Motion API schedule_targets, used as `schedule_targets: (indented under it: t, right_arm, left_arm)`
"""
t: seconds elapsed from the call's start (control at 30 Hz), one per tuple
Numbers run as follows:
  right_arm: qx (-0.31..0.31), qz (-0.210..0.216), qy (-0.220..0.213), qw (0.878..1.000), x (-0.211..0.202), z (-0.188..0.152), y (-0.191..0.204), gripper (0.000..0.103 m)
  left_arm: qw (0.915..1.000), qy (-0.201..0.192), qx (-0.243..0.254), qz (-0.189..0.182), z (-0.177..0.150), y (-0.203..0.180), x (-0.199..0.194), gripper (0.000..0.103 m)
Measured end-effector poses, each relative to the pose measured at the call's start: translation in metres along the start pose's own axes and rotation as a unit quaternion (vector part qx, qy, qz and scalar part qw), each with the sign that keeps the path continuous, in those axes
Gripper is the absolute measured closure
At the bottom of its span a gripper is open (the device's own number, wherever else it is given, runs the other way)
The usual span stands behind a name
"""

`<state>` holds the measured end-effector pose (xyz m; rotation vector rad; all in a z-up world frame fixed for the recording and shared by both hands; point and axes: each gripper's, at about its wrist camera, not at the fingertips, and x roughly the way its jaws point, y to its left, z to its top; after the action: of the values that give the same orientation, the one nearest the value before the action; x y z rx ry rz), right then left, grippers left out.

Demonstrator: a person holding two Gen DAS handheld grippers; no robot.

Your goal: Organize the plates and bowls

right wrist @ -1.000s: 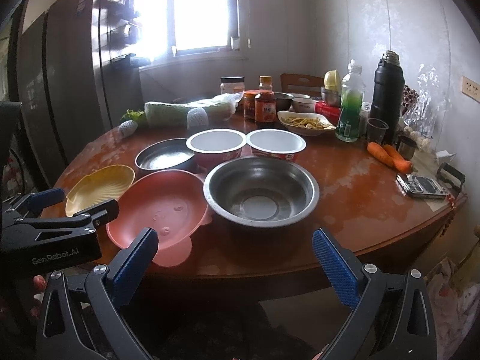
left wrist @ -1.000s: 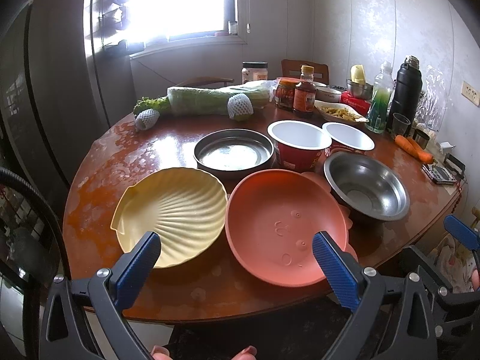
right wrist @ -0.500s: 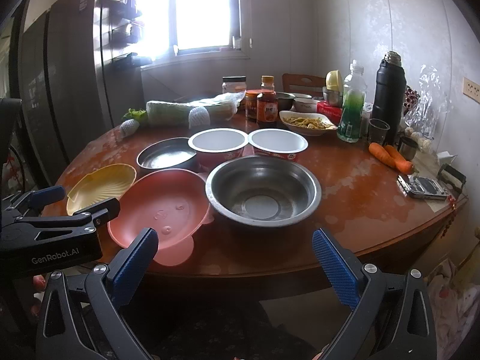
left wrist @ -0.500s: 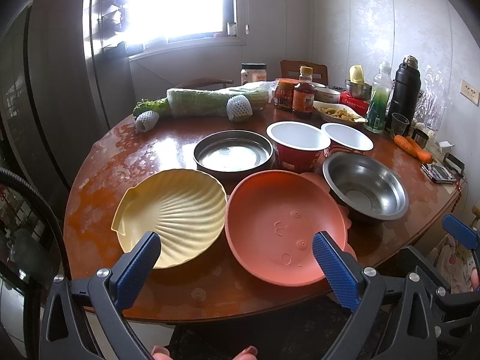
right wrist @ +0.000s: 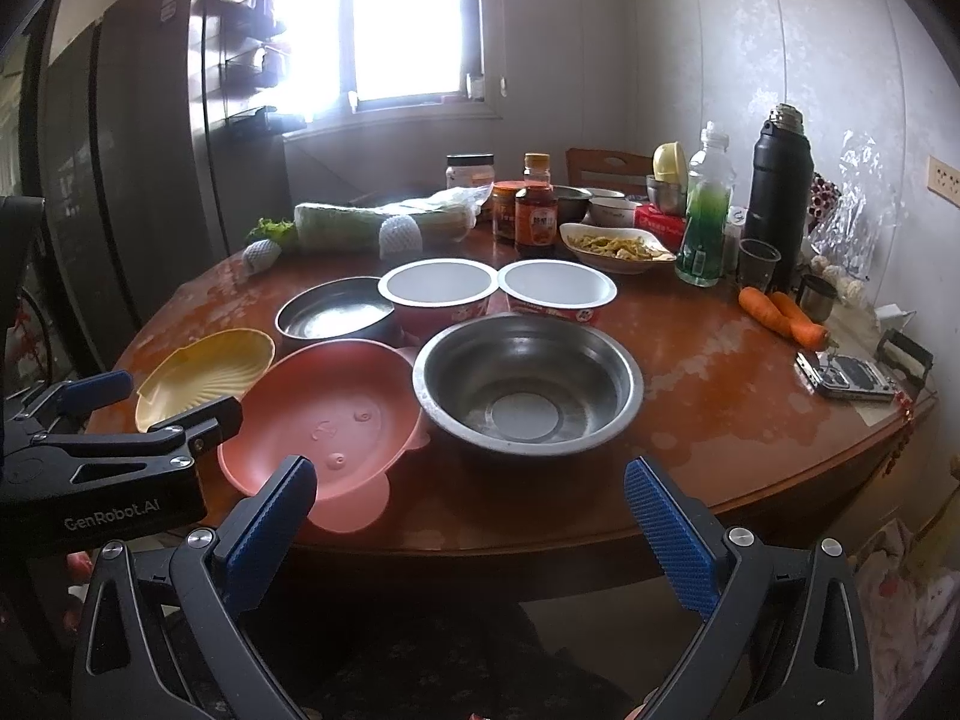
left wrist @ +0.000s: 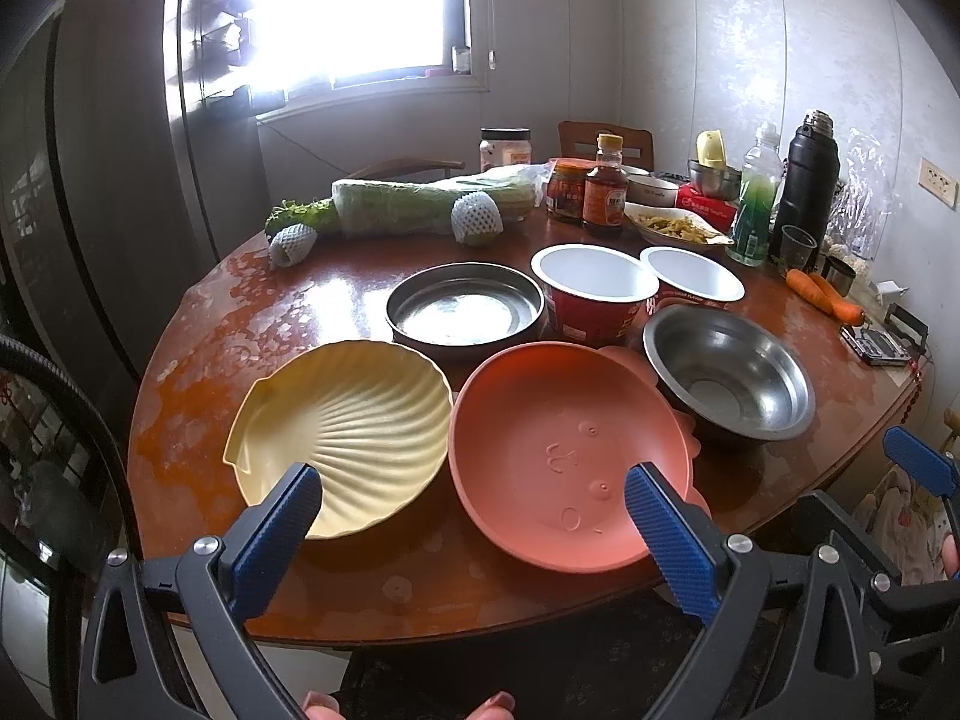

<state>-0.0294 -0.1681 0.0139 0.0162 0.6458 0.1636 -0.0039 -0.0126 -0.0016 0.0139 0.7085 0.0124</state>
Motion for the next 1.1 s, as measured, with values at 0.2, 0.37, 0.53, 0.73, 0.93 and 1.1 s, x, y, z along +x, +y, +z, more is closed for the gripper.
schedule_targets:
  t: [0.2,0.37,0.53,0.73,0.93,1.1]
  right_arm:
    - [-0.002,0.002,0.002,1.0,0.0,-0.001,0.001,0.0]
    - [-0.003,0.002,0.001,1.0,0.0,-0.001,0.002,0.0]
    - [-0.004,0.004,0.003,1.0,0.001,-0.002,0.003,0.0]
    - [-0.003,0.008,-0.001,1.0,0.001,-0.002,0.004,0.0]
    - [-0.009,0.031,-0.005,0.999,0.002,0.004,0.013,0.0]
    - [-0.023,0.047,-0.01,0.999,0.006,0.015,0.027,0.0]
  left_arm:
    - [1.0,0.0,-0.001,-0.002,0.0,0.001,-0.001,0.001]
    - [1.0,-0.001,0.0,-0.002,0.0,0.001,-0.001,0.001]
    - [1.0,0.0,0.0,-0.003,0.0,0.001,-0.001,0.001]
    - [1.0,-0.002,-0.002,-0.002,0.0,0.003,-0.003,0.001]
    - [0.9999,-0.002,-0.013,-0.002,0.001,0.013,-0.004,0.001]
    - [0.9992,-0.002,-0.04,0.009,0.001,0.036,-0.003,0.001]
